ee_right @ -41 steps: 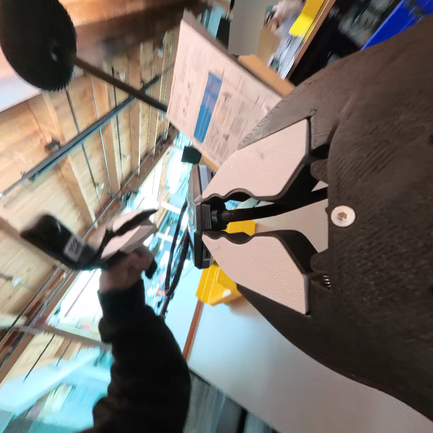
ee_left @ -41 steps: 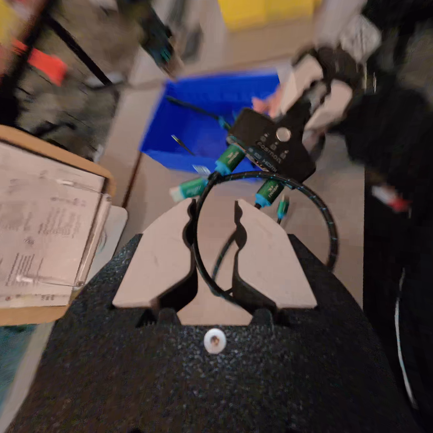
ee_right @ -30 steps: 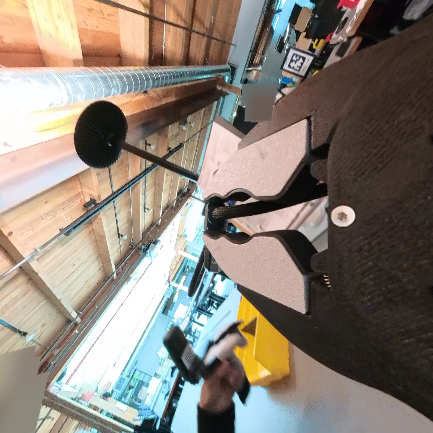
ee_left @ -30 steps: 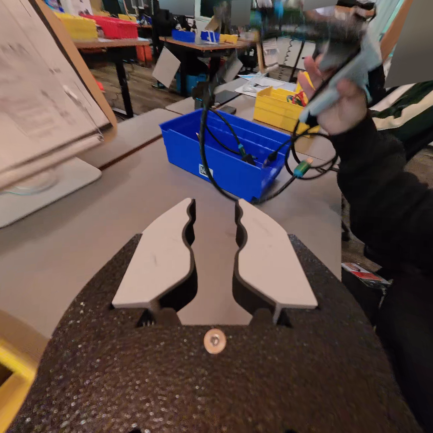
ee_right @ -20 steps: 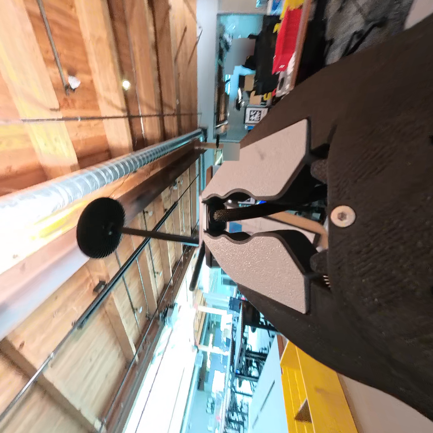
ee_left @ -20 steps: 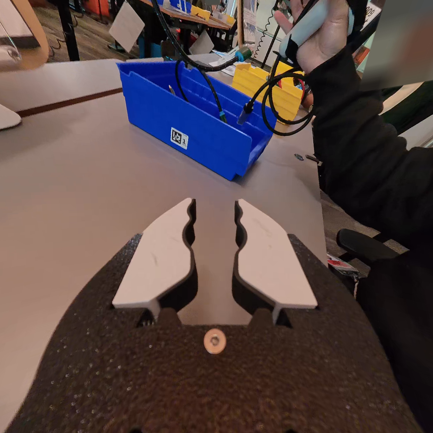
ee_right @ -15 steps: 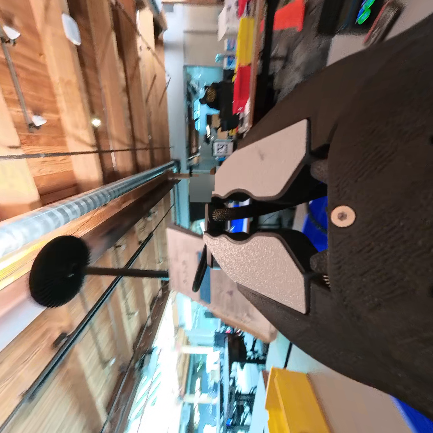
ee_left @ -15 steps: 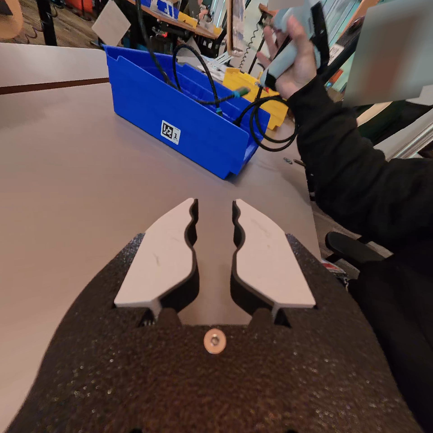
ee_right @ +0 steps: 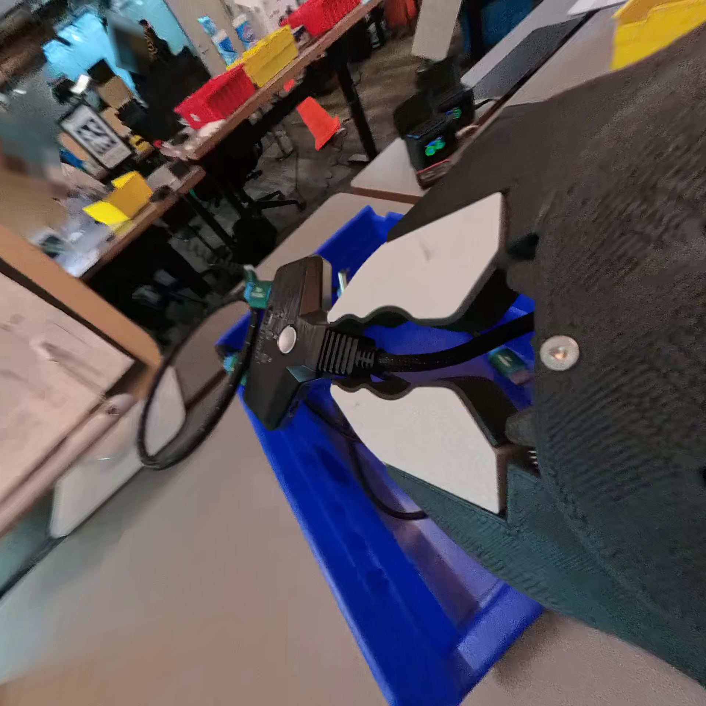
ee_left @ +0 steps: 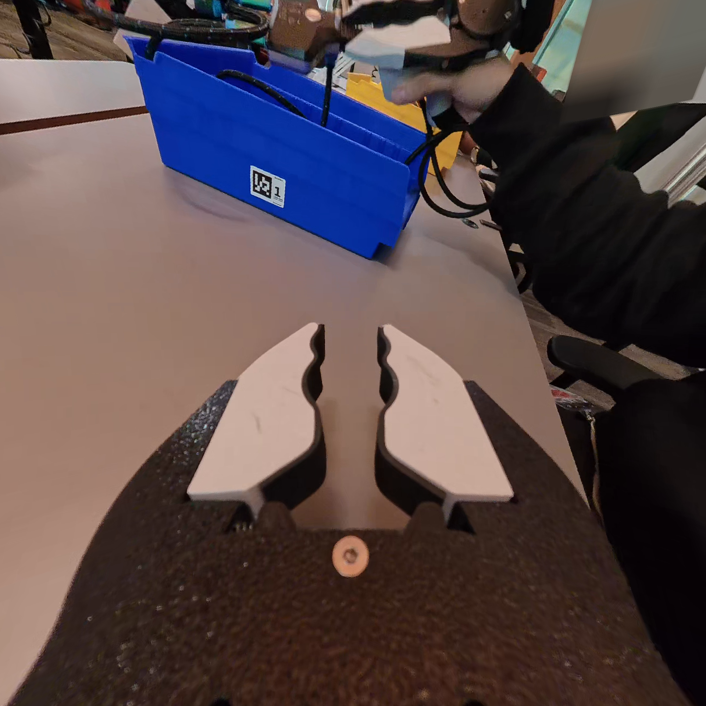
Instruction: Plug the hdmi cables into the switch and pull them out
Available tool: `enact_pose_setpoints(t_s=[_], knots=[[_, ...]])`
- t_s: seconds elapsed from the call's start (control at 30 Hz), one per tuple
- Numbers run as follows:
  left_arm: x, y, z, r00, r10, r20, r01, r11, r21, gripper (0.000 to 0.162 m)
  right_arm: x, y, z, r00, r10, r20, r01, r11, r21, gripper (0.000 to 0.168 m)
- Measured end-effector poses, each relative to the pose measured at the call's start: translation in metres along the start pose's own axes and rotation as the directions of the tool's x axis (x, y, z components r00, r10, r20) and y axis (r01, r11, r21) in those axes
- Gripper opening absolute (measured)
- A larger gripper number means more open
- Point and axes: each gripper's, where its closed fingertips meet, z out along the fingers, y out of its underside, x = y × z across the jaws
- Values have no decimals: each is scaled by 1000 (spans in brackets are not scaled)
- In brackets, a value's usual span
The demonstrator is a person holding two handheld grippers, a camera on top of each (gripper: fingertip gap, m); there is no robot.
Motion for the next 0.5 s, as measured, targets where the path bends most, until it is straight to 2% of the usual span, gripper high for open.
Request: enact_pose_setpoints(t_s=[0.1, 0.2, 0.3, 0.37, 0.5], knots=[[-2, -1, -1, 1000, -27, -2, 27, 1000, 10, 25, -18, 34, 3, 998, 30, -57, -39, 986, -161, 25], [-1, -2, 0, 999, -36, -13, 37, 999, 20, 24, -48, 74, 11, 1000, -7, 14, 11, 952, -305, 23], [2, -1, 1, 999, -34, -24, 35, 999, 13, 24, -40, 62, 6, 995, -103, -10, 97, 963, -252, 22], [4, -1, 1, 999, -31, -29, 31, 999, 18, 24, -33, 53, -1, 996, -91, 8, 90, 962, -256, 25], [2, -4, -2, 999, -45, -30, 47, 998, 46, 24, -15, 45, -35, 995, -95, 13, 93, 931, -352, 56]])
